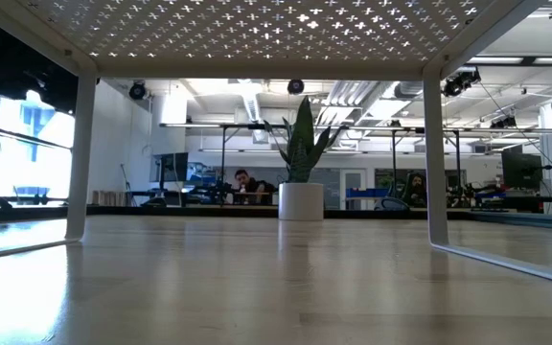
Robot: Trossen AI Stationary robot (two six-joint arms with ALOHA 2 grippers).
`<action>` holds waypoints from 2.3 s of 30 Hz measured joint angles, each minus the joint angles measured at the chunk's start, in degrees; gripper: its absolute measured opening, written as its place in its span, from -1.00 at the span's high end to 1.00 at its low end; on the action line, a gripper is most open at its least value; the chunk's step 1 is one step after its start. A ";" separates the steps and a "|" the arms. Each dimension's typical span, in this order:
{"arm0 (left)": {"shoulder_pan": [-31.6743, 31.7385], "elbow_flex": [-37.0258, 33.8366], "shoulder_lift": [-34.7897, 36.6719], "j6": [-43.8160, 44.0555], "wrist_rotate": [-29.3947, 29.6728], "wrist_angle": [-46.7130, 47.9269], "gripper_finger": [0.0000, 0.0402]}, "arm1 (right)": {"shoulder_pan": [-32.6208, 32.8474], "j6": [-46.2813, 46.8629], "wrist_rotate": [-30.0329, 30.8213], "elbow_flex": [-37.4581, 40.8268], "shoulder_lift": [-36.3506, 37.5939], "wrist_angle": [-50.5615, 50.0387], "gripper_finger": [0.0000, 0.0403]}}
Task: Pick & Place candle stick holders
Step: Return to Home Position
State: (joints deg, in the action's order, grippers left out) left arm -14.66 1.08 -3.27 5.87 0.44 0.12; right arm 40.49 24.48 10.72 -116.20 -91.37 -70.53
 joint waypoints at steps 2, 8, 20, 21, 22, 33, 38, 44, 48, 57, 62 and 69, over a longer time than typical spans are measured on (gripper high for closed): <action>0.00 0.00 0.00 0.00 -0.75 0.05 -0.09 | 0.00 0.08 0.27 0.00 0.00 -1.66 1.00; 0.00 0.00 0.02 1.47 -1.05 -0.05 -0.09 | 0.00 -4.20 4.76 0.00 0.00 -1.32 1.00; 0.00 0.21 0.02 1.90 0.85 -0.21 -0.09 | 0.02 -24.43 16.99 0.00 -0.02 8.84 1.00; 0.00 0.40 0.02 2.16 1.81 -0.29 -0.09 | -0.01 -25.02 18.01 0.00 -0.02 9.41 1.00; 0.00 0.52 0.03 2.86 2.39 -0.36 -0.09 | -0.02 -25.91 19.18 0.00 -0.02 10.21 1.00; 0.00 11.81 -0.02 -11.72 16.67 5.33 0.38 | 4.99 -41.96 47.03 0.04 5.46 17.56 1.00; 0.02 20.73 0.04 -17.53 19.71 16.32 0.93 | 11.44 -31.99 52.86 0.02 14.48 6.44 1.00; 0.02 22.95 0.23 -14.45 20.07 16.98 0.97 | 18.60 -2.74 56.46 9.35 25.75 -12.09 1.00; 0.02 19.64 0.22 -12.75 21.02 16.93 0.98 | 22.00 3.88 59.50 25.32 33.53 -11.31 1.00; 0.02 12.60 0.22 -8.08 20.85 13.13 1.00 | 27.85 -1.58 54.31 61.42 55.01 20.32 1.00; 0.02 12.20 0.24 -6.86 20.33 12.50 1.00 | 26.51 -20.87 45.47 79.80 65.58 50.41 1.00; 0.00 12.20 0.24 -4.20 19.54 12.48 1.00 | 18.89 -37.23 27.27 99.22 72.10 81.06 1.00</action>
State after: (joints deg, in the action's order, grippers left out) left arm -14.66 13.28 -3.03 1.67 19.99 12.60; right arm 59.38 -12.75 37.99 -16.98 -19.27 10.53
